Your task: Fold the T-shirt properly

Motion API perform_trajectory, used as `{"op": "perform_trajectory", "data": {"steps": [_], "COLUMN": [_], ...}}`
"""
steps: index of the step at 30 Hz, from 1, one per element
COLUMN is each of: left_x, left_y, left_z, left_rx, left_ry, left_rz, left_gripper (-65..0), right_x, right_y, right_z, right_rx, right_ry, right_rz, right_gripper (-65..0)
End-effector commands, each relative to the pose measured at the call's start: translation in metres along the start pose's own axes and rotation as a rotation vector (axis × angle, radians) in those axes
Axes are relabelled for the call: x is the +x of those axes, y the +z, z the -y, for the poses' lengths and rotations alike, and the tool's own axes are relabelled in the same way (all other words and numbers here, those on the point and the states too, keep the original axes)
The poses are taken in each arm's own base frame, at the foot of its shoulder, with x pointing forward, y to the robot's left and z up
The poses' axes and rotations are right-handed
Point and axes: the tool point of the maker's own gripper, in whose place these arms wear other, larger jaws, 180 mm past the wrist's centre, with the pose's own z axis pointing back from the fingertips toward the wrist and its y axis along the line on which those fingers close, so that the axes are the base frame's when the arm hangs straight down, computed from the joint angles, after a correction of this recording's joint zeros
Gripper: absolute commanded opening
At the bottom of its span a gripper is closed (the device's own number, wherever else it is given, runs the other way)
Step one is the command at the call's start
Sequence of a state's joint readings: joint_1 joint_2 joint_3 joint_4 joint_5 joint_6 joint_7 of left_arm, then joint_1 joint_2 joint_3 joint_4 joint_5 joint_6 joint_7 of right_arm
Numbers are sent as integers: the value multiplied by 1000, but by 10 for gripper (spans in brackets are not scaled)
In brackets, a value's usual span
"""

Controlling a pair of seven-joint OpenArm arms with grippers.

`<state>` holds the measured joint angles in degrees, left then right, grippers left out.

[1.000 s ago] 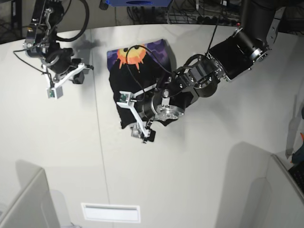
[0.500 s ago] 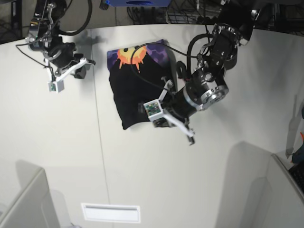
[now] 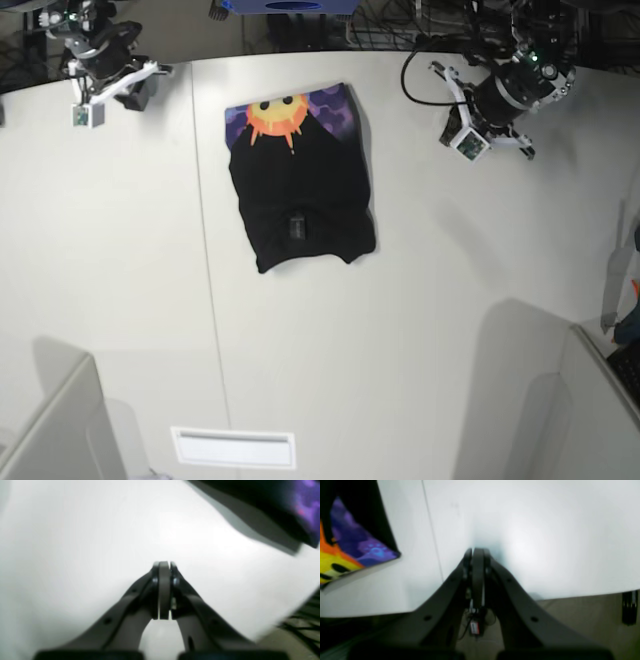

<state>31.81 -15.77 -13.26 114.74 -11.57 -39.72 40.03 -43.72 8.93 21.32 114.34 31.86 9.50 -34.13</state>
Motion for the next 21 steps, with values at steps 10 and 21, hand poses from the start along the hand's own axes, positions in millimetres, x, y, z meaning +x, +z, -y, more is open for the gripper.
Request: {"op": "perform_trajectory", "data": {"steps": [10,21], "left_x": [-63,-139], "left_y": [55,102], "left_z": [57,127], "left_rx": [-58,-183], "left_ry": [36,-130], "left_rz": [31,-173], "left_gripper": [-650,-650], "right_x": [-54,-129], "right_y": [24,67], "right_z": [12,30], "right_rx": [-92,-125], "right_ry": [194,203], "right_rz": [-156,-458], "right_gripper": [-650,-650]}}
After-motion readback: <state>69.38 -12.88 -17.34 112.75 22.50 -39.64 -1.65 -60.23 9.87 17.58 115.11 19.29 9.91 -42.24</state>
